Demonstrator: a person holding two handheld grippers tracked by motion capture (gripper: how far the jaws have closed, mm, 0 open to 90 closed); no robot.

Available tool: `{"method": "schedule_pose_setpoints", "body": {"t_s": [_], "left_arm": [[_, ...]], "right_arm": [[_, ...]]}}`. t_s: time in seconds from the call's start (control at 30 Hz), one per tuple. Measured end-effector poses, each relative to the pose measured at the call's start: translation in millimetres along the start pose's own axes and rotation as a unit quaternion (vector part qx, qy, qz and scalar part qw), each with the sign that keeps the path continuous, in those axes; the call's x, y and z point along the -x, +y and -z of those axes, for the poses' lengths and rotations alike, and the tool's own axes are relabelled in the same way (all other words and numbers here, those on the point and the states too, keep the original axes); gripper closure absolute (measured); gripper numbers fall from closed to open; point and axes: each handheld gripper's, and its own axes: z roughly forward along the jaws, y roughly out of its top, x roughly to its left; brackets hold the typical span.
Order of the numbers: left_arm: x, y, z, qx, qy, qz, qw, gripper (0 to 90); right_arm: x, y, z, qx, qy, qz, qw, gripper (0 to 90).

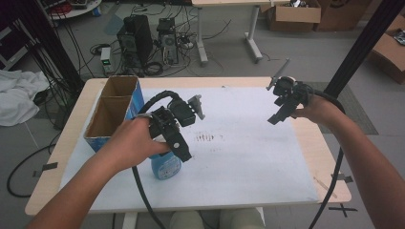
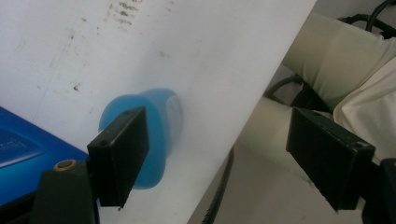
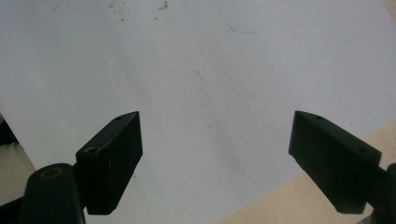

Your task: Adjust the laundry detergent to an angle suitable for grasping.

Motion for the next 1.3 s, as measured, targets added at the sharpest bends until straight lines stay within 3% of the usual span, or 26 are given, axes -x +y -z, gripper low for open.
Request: {"method": "schedule_pose_setpoints", "body": {"t_s": [0.73, 1.3], "left_arm": [[1.5, -6.2, 3.9, 0.007, 0.005, 0.010, 0.9999, 22.2], [0.8, -5.1, 5.1, 0.005, 0.009, 0.006, 0.9999, 22.4]], "right_arm": [[-2.5, 2.9, 2.2, -0.001, 0.003, 0.008, 1.0000, 17.7], [-0.4, 5.4, 3.7, -0.002, 0.001, 0.007, 1.0000, 17.6]]}}
